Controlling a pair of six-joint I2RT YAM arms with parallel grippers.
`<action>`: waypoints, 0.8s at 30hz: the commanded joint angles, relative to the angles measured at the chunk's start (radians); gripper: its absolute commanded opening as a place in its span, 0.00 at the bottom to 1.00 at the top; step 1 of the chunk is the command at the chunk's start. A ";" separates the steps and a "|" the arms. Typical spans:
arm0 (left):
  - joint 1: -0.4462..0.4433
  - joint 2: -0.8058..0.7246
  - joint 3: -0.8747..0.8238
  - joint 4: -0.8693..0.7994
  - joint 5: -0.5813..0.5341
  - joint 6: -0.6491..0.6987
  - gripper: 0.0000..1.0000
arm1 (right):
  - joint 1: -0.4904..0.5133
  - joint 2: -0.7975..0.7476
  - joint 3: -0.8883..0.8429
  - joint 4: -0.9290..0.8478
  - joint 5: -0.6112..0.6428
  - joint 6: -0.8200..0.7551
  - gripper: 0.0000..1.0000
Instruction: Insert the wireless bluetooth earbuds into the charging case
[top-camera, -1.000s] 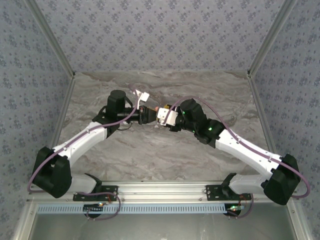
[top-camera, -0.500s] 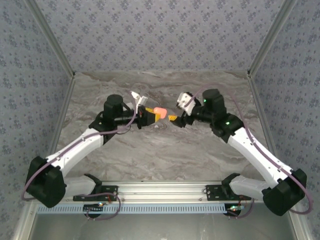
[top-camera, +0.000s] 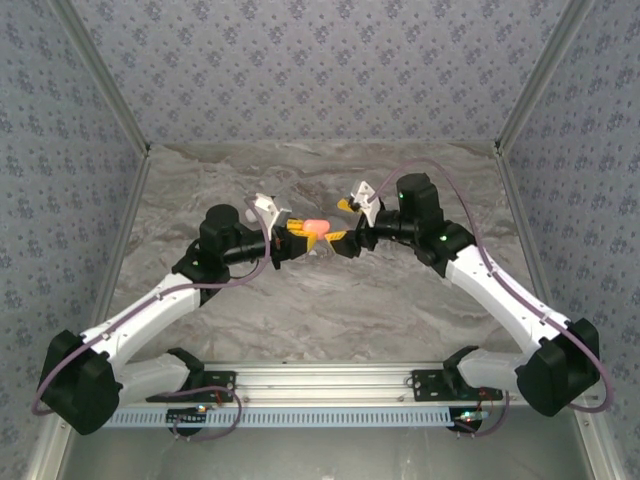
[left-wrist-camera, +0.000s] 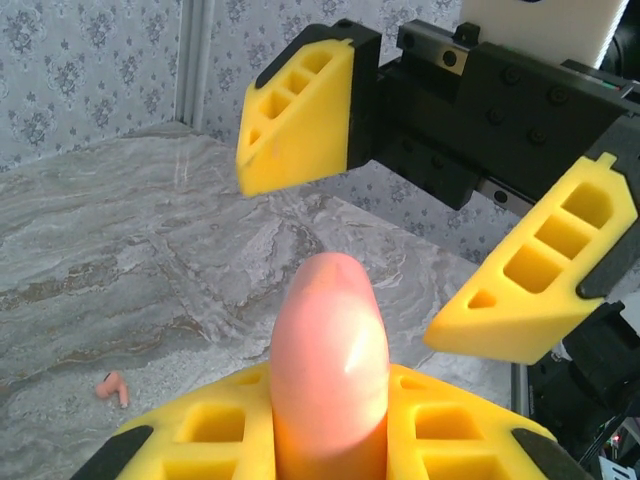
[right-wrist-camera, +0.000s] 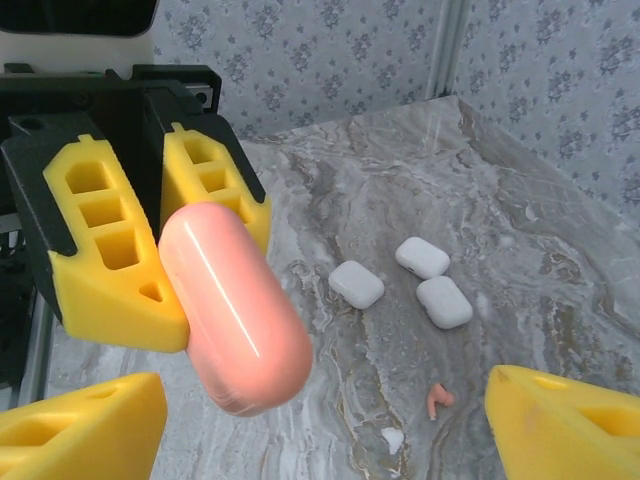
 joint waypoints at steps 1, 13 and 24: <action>-0.006 -0.025 0.001 0.044 0.004 0.030 0.09 | 0.008 0.017 0.043 0.036 0.002 0.029 0.85; -0.023 -0.031 0.004 0.008 0.002 0.076 0.08 | 0.004 0.070 0.111 -0.003 0.070 0.015 0.79; -0.026 -0.032 0.005 -0.003 -0.016 0.086 0.08 | -0.020 0.098 0.148 -0.045 0.075 0.007 0.77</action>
